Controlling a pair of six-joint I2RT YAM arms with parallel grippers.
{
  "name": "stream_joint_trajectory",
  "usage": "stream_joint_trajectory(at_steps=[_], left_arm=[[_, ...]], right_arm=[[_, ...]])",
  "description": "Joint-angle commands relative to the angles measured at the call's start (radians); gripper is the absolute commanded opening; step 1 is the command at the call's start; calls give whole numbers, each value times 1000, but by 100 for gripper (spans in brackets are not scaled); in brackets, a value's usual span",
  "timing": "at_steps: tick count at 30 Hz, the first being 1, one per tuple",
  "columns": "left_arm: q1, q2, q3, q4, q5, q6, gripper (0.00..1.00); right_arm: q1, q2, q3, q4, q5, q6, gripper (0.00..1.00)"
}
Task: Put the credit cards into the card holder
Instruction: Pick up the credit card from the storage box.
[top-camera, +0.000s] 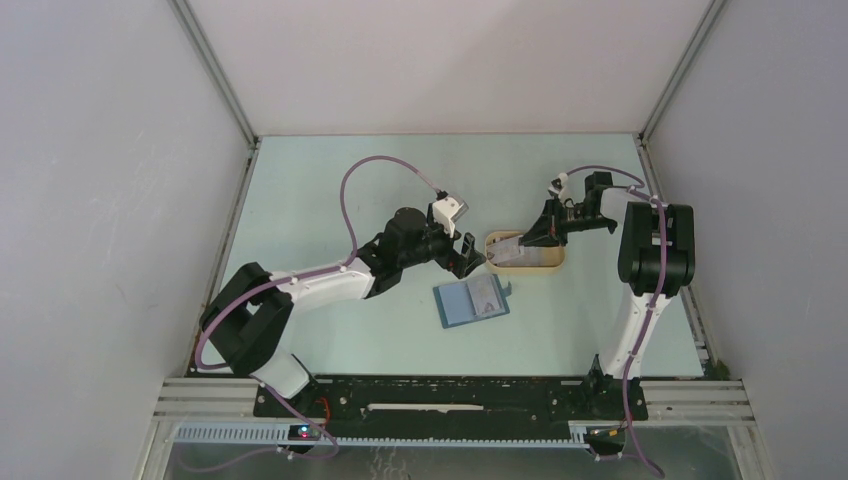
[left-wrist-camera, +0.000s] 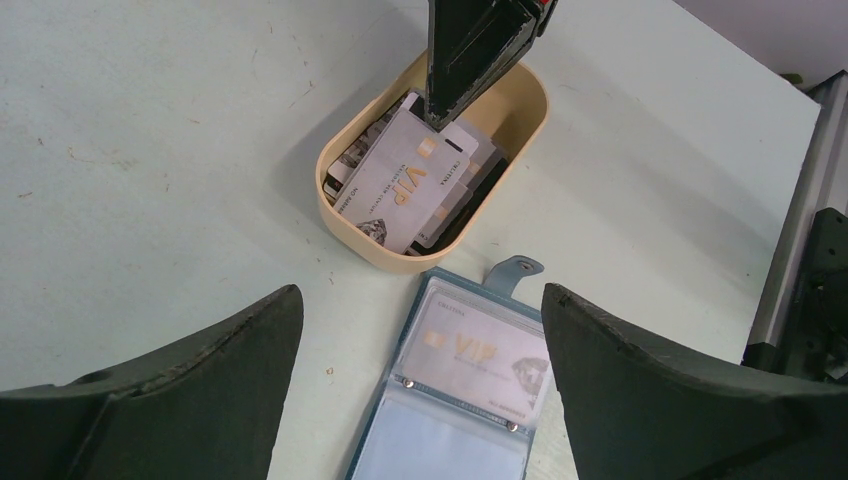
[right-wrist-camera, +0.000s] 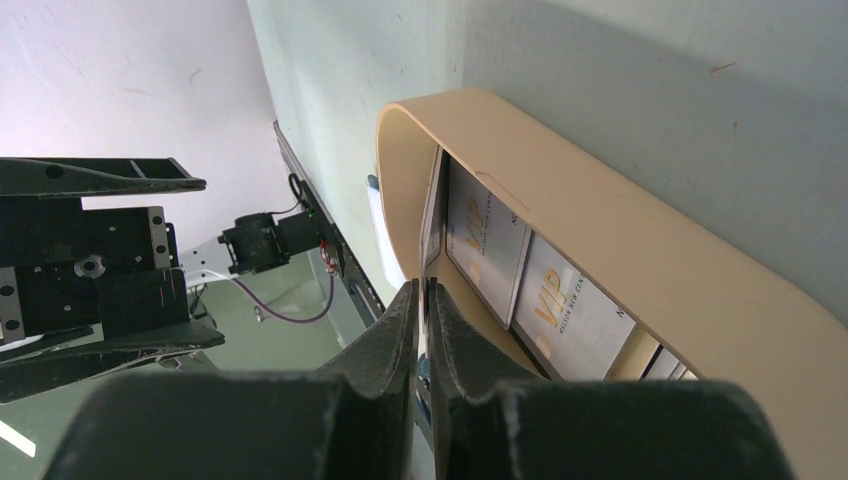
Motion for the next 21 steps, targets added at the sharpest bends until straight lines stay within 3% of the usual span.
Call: stream_joint_trajectory(at_steps=[1, 21], left_arm=[[1, 3, 56, 7, -4, 22, 93], [0, 0, 53, 6, -8, 23, 93]], right_arm=[[-9, -43, 35, -14, -17, -18, 14], [-28, -73, 34, -30, 35, -47, 2]])
